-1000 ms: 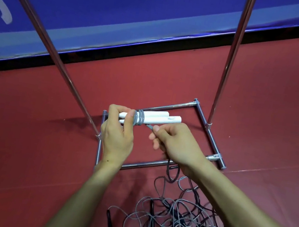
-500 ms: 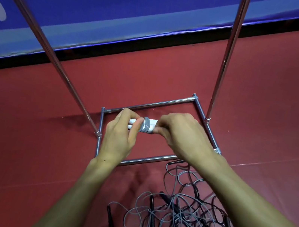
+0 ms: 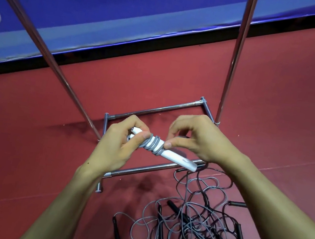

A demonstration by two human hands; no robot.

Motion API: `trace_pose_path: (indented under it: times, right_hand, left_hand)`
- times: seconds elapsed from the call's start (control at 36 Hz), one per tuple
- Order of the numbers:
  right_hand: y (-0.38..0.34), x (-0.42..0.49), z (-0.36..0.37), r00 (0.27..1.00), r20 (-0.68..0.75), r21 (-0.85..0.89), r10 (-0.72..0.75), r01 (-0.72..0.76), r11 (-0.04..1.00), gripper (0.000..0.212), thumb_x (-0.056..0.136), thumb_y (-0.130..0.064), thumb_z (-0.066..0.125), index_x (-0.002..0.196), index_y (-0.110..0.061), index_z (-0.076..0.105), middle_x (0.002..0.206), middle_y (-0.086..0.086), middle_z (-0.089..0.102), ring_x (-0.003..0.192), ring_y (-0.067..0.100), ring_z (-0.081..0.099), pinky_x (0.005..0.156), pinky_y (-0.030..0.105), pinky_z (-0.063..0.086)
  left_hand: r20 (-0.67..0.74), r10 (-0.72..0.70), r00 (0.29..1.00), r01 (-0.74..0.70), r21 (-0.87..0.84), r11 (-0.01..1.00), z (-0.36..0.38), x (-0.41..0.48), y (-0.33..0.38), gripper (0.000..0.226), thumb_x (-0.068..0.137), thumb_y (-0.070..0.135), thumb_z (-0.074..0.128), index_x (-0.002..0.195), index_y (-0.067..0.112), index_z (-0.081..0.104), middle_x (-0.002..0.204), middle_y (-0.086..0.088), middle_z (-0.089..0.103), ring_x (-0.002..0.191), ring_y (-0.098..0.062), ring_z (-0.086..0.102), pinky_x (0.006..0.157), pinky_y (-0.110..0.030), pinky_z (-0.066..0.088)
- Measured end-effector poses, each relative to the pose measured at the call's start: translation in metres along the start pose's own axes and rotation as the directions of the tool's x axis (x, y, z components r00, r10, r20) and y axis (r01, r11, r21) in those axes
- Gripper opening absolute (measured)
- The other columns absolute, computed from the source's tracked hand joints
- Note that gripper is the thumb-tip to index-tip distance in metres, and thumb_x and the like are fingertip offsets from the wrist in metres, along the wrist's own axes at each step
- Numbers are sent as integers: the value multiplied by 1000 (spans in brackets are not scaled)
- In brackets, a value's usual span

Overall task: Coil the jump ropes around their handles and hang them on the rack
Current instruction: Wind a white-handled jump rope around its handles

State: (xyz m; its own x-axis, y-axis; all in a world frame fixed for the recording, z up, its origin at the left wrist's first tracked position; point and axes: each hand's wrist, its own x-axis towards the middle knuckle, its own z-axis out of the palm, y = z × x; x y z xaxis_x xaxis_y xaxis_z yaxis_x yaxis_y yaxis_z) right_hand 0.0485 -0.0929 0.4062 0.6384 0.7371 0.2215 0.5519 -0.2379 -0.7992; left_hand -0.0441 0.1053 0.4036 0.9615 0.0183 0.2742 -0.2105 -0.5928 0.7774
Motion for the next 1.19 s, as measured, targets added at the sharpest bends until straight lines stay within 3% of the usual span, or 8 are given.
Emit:
trace_pose_path:
  times: [0.14,0.25,0.47,0.67,0.89,0.97,1.08,1.19]
  right_hand:
    - [-1,0,-4,995,87,179,39,-55,982,6,79,-8,78,78,-5,73,77,3,73,71,14,68,73,33,54]
    - [-4,-2,-7,991,122,303,45,-81,949,4,81,1,74,77,1,71,57,-9,63,51,-1,52,54,9,39]
    - [-1,-6,-8,992,85,386,90,-116,915,11,84,-3,72,74,-1,69,53,-6,58,46,9,37,45,16,31]
    - [-3,-4,-11,996,72,342,60,-81,936,21,87,-4,69,73,-19,68,53,-14,58,47,6,40,47,16,33]
    - [-7,-3,-3,998,61,276,11,-27,961,21,93,-1,61,85,-19,68,70,-17,67,62,-2,58,64,12,45]
    - [-7,-2,2,997,57,372,42,-60,926,19,95,0,57,84,-12,68,74,-1,69,64,3,56,62,14,43]
    - [-4,-1,12,996,-21,494,91,-69,867,32,93,-2,59,72,-25,70,65,-13,64,59,-1,53,57,14,41]
    - [-7,0,35,958,-91,782,271,-99,615,38,88,5,54,63,-19,69,47,-3,44,40,7,32,42,16,23]
  left_hand:
    - [50,-20,999,24,-77,997,-3,1,10,8,85,39,55,81,33,59,84,-8,66,64,-19,52,61,-34,44]
    - [66,-33,997,41,-125,991,-3,0,16,9,85,38,55,82,31,60,88,-5,69,74,-30,59,64,-35,47]
    - [40,-89,995,97,-343,934,-2,-1,22,10,84,38,59,77,31,64,88,-5,73,63,-15,57,57,-23,45]
    - [-3,-90,996,75,-524,849,-3,1,24,15,82,41,67,73,30,64,81,-7,72,54,-12,54,49,-19,41]
    - [-6,-80,997,60,-606,793,-5,1,20,29,76,55,73,74,27,65,80,-8,72,51,-8,53,47,-15,40]
    - [-18,-83,996,52,-647,761,-5,2,18,30,76,52,74,75,24,65,78,-9,72,49,-8,52,47,-16,40]
    - [-61,-112,992,34,-721,692,-2,4,20,32,72,50,78,71,21,63,73,-8,69,46,-6,49,45,-15,40]
    - [-184,-332,925,27,-840,543,12,9,25,29,86,19,70,77,9,45,63,-2,56,46,-5,45,47,-14,45]
